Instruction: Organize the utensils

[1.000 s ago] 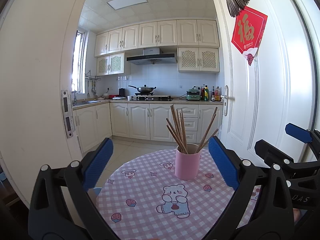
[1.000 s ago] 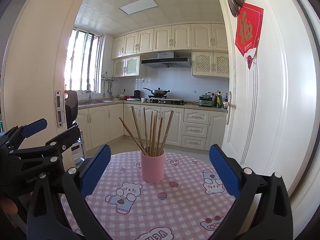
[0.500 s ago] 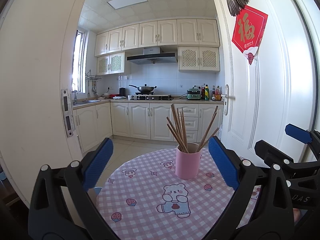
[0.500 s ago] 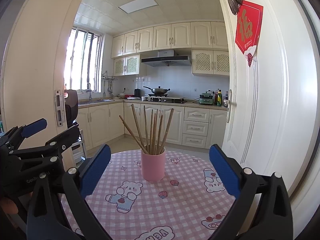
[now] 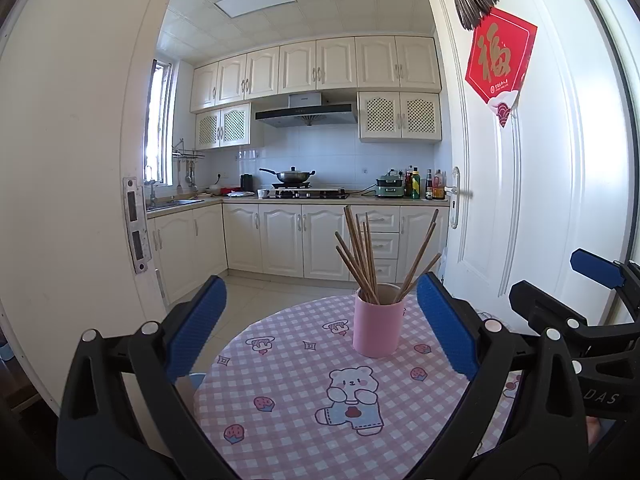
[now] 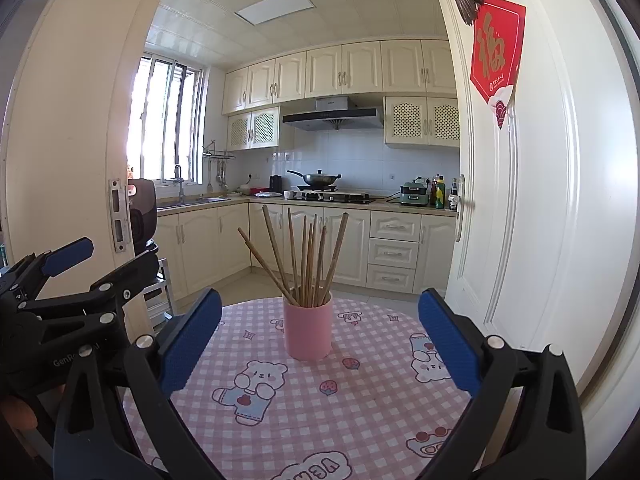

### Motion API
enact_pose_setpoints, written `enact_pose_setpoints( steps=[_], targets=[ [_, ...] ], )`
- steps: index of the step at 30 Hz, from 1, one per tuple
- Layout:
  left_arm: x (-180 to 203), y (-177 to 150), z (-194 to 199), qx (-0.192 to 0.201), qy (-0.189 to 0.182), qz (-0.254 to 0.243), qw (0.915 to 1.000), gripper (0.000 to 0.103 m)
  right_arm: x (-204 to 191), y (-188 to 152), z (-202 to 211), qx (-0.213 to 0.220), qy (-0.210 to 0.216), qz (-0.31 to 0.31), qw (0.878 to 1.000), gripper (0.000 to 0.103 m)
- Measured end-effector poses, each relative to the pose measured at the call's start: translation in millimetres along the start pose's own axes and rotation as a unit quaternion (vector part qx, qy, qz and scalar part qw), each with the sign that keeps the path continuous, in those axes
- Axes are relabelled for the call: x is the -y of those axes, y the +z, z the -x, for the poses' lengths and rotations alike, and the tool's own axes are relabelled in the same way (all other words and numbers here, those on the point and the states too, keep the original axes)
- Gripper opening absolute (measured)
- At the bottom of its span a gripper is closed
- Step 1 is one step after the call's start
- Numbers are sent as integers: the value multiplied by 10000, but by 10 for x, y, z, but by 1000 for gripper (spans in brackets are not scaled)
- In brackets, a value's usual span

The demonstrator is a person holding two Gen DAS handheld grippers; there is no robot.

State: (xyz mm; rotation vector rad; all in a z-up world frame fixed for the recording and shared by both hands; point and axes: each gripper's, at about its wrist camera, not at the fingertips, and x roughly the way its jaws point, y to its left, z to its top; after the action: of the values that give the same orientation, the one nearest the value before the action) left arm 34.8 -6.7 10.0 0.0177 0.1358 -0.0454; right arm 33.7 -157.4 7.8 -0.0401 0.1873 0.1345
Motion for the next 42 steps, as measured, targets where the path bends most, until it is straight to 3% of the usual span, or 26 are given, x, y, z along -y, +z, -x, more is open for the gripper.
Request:
enact_pose_setpoints(
  steps=[42],
  targets=[
    [-42, -23, -10, 8, 20, -41, 10000, 94, -25, -8, 14, -26, -13, -70, 10000, 95]
  ],
)
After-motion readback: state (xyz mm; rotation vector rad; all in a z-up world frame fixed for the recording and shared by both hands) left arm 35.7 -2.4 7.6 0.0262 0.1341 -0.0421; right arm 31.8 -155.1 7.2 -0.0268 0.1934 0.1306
